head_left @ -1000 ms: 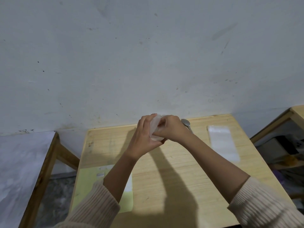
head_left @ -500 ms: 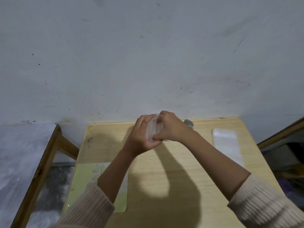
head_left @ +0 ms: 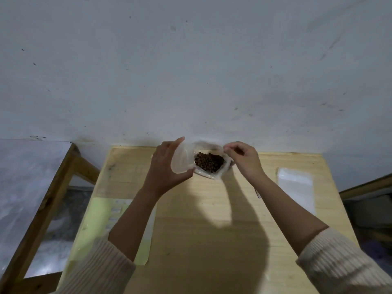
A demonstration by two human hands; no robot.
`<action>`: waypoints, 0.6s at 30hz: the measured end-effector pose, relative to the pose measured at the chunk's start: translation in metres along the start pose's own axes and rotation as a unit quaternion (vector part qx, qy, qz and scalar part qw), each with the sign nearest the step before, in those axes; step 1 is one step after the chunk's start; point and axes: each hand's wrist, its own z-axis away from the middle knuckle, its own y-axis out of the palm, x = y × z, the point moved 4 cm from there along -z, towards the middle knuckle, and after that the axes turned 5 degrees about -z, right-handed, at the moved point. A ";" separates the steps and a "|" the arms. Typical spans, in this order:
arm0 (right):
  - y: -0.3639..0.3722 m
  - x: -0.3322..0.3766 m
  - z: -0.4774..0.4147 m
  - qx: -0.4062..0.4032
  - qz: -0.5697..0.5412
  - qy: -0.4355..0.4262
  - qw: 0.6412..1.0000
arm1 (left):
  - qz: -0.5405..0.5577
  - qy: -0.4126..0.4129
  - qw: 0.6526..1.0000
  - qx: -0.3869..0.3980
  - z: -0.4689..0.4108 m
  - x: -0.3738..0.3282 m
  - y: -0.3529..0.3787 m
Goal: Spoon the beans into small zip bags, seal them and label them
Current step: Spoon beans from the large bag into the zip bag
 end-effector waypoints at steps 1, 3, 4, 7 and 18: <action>-0.013 -0.015 0.000 -0.040 0.026 0.012 0.999 | -0.002 -0.009 1.000 -0.001 0.000 0.002 0.002; -0.033 -0.046 0.002 -0.096 0.100 0.038 0.990 | -0.002 -0.025 1.000 0.002 0.002 0.004 0.006; -0.041 -0.061 0.003 -0.109 0.134 0.045 0.984 | 0.000 -0.034 0.999 0.005 0.004 0.005 0.008; -0.053 -0.094 0.004 -0.113 0.204 0.066 0.970 | 0.011 -0.055 0.998 0.018 0.010 0.007 0.018; -0.049 -0.120 0.007 -0.148 0.253 0.108 0.950 | 0.055 -0.081 0.995 0.035 0.017 0.005 0.035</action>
